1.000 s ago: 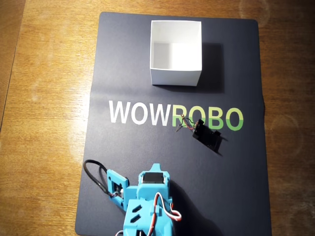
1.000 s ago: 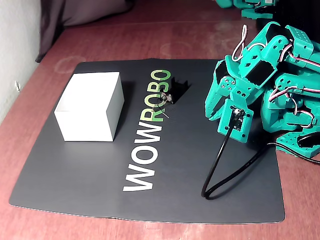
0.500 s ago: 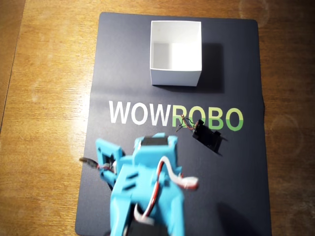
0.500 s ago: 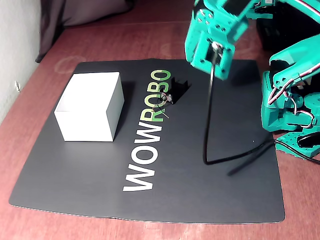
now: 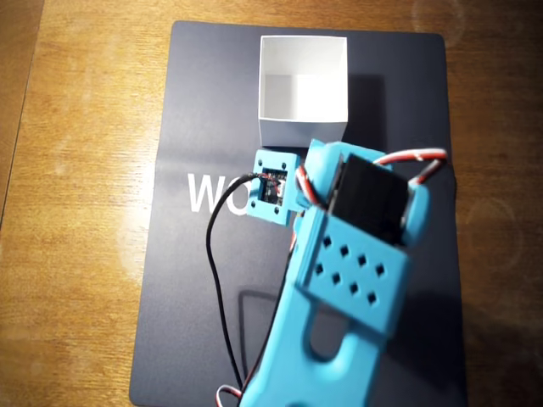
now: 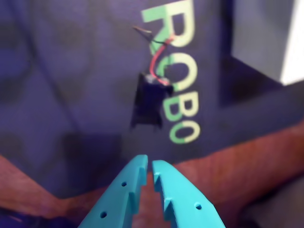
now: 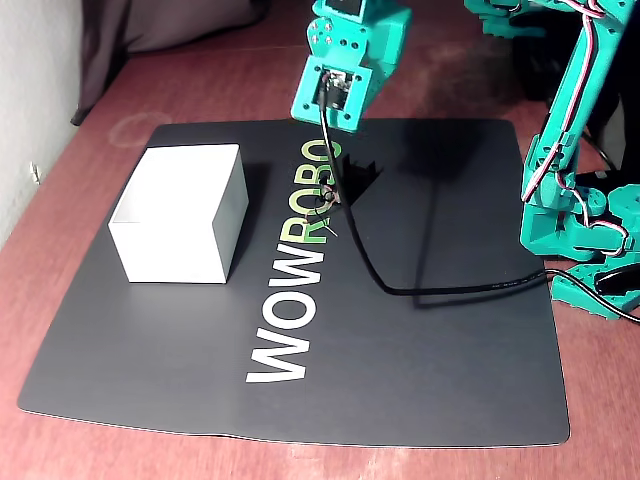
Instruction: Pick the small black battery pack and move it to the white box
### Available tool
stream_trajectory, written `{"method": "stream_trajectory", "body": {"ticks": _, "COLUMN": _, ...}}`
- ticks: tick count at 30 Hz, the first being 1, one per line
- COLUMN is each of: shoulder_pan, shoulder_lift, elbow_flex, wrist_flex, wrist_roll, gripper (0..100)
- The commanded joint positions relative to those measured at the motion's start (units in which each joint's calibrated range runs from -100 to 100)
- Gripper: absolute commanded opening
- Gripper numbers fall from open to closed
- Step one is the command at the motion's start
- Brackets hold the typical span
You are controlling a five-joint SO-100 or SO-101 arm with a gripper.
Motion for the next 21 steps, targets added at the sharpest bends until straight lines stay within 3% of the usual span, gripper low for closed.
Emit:
{"method": "stream_trajectory", "body": {"ticks": 1, "shoulder_pan": 1.0, "shoulder_lift": 1.89, "elbow_flex": -2.52, "wrist_flex": -0.77, "wrist_roll": 6.33, "gripper": 1}}
{"method": "stream_trajectory", "body": {"ticks": 6, "shoulder_pan": 1.94, "shoulder_lift": 2.77, "elbow_flex": -2.24, "wrist_flex": -2.96, "wrist_roll": 13.06, "gripper": 1}}
{"method": "stream_trajectory", "body": {"ticks": 10, "shoulder_pan": 2.76, "shoulder_lift": 2.85, "elbow_flex": -2.24, "wrist_flex": -8.57, "wrist_roll": 15.02, "gripper": 1}}
{"method": "stream_trajectory", "body": {"ticks": 16, "shoulder_pan": 9.09, "shoulder_lift": 2.94, "elbow_flex": 0.11, "wrist_flex": -11.11, "wrist_roll": 9.75, "gripper": 1}}
{"method": "stream_trajectory", "body": {"ticks": 21, "shoulder_pan": 11.67, "shoulder_lift": 2.94, "elbow_flex": 5.92, "wrist_flex": -11.11, "wrist_roll": 9.15, "gripper": 1}}
